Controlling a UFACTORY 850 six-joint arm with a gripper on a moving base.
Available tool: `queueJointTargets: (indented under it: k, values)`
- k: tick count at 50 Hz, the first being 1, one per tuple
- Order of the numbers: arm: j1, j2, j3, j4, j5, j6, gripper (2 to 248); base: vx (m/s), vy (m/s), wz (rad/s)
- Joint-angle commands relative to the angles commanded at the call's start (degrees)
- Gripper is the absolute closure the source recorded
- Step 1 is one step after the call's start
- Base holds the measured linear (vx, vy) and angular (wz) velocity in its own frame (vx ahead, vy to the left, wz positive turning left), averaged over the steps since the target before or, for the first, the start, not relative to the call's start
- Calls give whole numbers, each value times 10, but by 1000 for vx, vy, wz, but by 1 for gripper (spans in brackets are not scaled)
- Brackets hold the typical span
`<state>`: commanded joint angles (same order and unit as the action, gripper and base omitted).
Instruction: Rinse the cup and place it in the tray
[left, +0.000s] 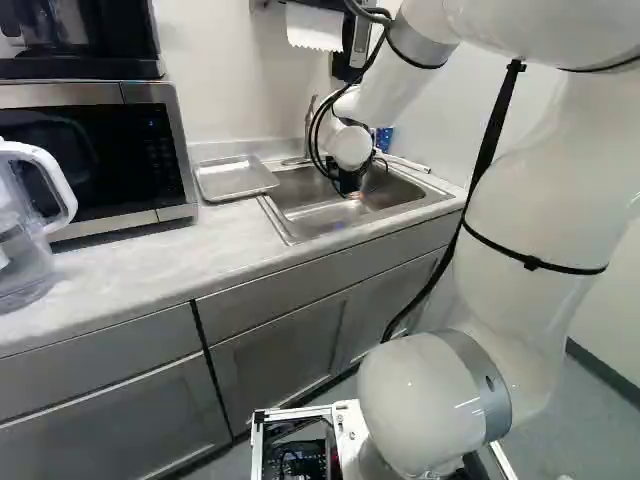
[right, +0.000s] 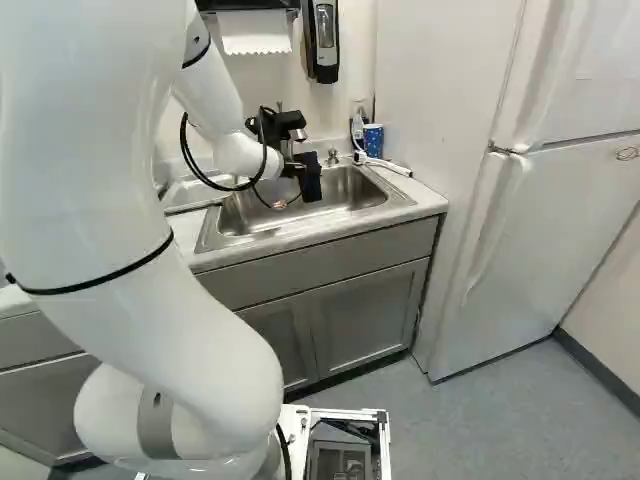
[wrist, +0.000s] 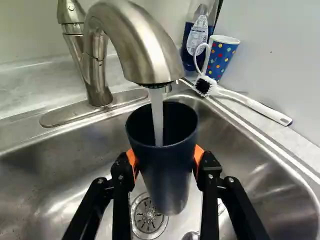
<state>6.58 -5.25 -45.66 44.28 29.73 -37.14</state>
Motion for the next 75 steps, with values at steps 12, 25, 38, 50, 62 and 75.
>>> queueJointTargets:
  k: [12, 25, 38, 50, 62, 75]
  values:
    - [6, 0, 0, 0, 0, 0, 126, 0, 0, 0]
    - [6, 0, 0, 0, 0, 0, 126, 0, 0, 0]
    - [6, 0, 0, 0, 0, 0, 126, 0, 0, 0]
    - [6, 0, 0, 0, 0, 0, 126, 0, 0, 0]
    - [6, 0, 0, 0, 0, 0, 126, 0, 0, 0]
    - [6, 0, 0, 0, 0, 0, 126, 0, 0, 0]
